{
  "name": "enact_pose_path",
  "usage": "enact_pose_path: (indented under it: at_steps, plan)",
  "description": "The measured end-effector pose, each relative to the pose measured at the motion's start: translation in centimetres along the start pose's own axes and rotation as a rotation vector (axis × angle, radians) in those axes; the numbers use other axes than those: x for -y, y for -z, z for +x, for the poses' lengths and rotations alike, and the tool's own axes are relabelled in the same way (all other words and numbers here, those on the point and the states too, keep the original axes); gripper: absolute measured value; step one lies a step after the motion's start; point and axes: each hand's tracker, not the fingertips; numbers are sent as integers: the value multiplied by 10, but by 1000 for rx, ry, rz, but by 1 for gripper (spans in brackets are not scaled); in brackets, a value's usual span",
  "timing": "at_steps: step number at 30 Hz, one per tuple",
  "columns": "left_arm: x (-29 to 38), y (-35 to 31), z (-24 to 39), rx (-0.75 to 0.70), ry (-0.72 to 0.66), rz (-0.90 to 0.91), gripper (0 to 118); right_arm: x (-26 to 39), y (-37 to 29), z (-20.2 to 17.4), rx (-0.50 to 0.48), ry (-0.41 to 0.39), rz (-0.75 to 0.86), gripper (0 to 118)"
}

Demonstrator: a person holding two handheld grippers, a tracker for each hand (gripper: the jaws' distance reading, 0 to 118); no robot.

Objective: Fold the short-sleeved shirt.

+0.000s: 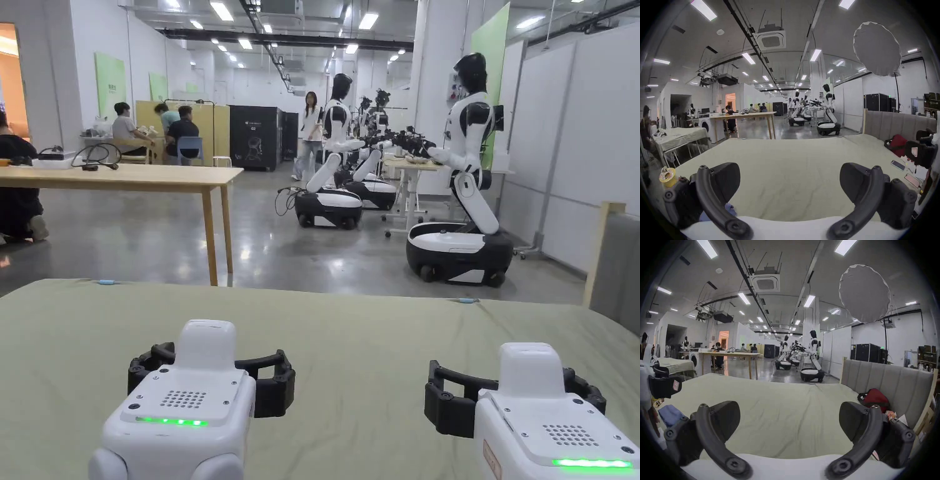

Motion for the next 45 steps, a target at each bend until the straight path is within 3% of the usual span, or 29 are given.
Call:
enact_pose_path:
  at_steps: [12, 16, 25, 33, 37, 39, 42, 45]
  plan:
    - [1, -28, -1, 18, 57, 39, 118, -7, -10, -5, -62, -28, -39, 118]
    - [-2, -34, -5, 23, -46, 5, 118, -9, -20, -10, -74, -61, -17, 118]
    - [-13, -45, -9, 2, -54, 30, 118, -8, -22, -6, -23, -71, -18, 118]
    - [-9, -48, -4, 7, -34, 10, 118, -10, -19, 0, -77, -4, -57, 118]
    - [-11, -50, -3, -1, -36, 27, 118, -13, -19, -9, -26, -23, -81, 118]
    - [-14, -49, -4, 13, -45, 11, 118, -14, -19, -10, -48, -25, -82, 118]
    - [-14, -51, -3, 11, -44, 18, 118, -19, -20, -11, -102, 47, -120, 118]
    - [-15, -52, -2, 11, -29, 10, 118, -22, -20, -12, -140, 67, -98, 118]
